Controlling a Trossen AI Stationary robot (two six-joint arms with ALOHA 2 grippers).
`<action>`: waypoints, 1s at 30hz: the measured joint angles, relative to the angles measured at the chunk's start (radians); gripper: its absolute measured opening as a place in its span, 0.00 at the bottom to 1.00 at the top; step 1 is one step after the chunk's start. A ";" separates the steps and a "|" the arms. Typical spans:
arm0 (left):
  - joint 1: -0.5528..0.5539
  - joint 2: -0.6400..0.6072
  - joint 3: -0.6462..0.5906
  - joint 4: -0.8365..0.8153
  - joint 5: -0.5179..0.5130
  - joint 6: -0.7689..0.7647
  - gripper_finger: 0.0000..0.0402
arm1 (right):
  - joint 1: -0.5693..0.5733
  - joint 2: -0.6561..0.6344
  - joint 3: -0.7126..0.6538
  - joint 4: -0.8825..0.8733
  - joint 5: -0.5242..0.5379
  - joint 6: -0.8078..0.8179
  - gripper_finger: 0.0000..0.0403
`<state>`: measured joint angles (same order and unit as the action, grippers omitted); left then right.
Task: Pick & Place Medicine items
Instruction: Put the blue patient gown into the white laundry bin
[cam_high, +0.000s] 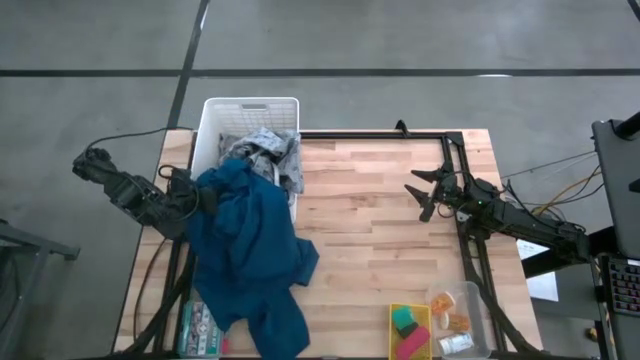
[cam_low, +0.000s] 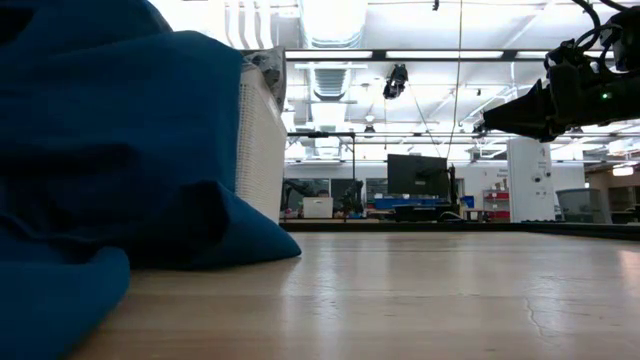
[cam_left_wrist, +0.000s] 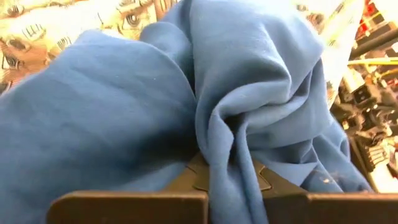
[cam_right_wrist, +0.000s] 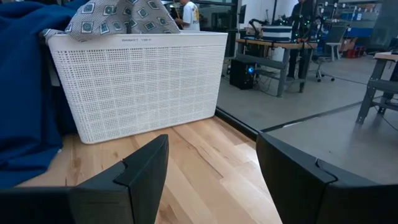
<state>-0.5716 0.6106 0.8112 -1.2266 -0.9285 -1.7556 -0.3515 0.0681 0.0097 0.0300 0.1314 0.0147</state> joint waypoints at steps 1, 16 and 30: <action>0.000 0.000 0.000 0.001 -0.011 -0.003 0.07 | 0.000 0.000 0.000 0.000 0.000 0.000 0.59; -0.001 0.001 0.000 0.007 -0.020 0.000 0.07 | 0.000 0.000 0.000 0.000 0.000 0.000 0.59; 0.000 0.000 0.001 0.006 0.027 0.003 0.07 | 0.000 0.000 0.000 0.000 0.000 0.000 0.59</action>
<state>-0.5720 0.6110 0.8124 -1.2205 -0.9012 -1.7523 -0.3514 0.0682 0.0096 0.0302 0.1313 0.0149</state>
